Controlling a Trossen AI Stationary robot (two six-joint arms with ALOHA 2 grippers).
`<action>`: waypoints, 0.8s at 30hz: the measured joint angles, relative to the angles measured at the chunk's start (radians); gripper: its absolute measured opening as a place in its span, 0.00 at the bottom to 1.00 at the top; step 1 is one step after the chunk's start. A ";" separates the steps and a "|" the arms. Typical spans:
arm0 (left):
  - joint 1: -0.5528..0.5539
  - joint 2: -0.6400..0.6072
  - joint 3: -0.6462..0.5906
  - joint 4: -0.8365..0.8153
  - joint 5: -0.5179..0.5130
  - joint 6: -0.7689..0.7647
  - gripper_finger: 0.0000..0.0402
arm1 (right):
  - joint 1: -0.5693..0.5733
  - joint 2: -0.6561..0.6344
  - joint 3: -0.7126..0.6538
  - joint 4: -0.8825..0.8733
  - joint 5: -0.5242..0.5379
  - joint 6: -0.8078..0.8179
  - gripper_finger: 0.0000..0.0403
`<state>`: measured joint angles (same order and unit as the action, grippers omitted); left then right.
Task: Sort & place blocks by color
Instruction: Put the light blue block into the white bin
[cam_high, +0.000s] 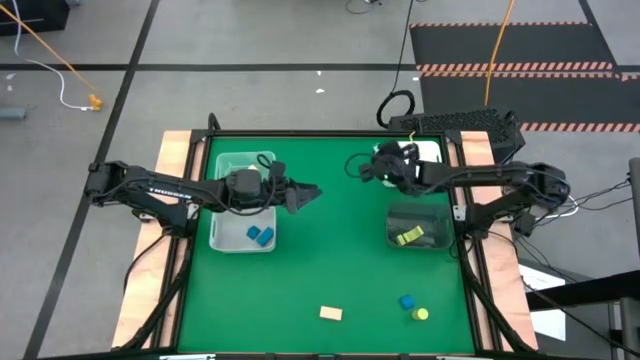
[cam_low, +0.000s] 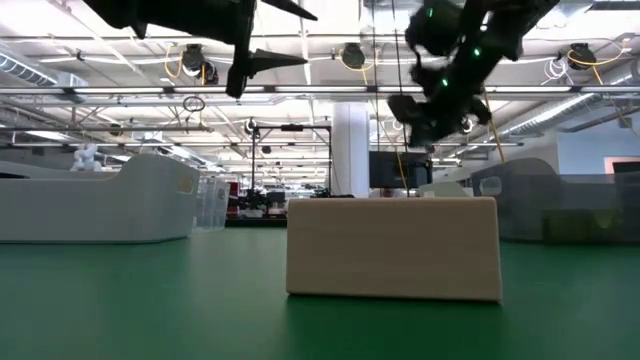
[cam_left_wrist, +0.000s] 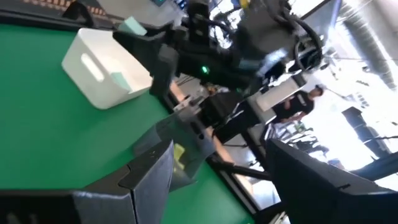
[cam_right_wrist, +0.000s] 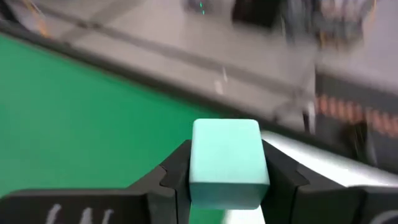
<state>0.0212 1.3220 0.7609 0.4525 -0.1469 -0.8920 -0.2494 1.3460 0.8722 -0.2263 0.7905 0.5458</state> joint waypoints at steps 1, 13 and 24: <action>0.000 0.000 0.000 -0.009 0.000 0.000 0.64 | -0.030 0.000 0.000 -0.063 -0.040 0.053 0.29; 0.101 0.000 0.000 -0.002 0.000 -0.007 0.64 | -0.324 0.000 0.000 -0.422 -0.431 0.177 0.29; 0.215 0.000 0.000 0.015 -0.001 -0.007 0.64 | -0.425 0.000 0.000 -0.400 -0.456 0.055 0.42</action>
<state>0.2360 1.3220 0.7609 0.4671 -0.1482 -0.8989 -0.6743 1.3464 0.8722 -0.6263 0.3349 0.6004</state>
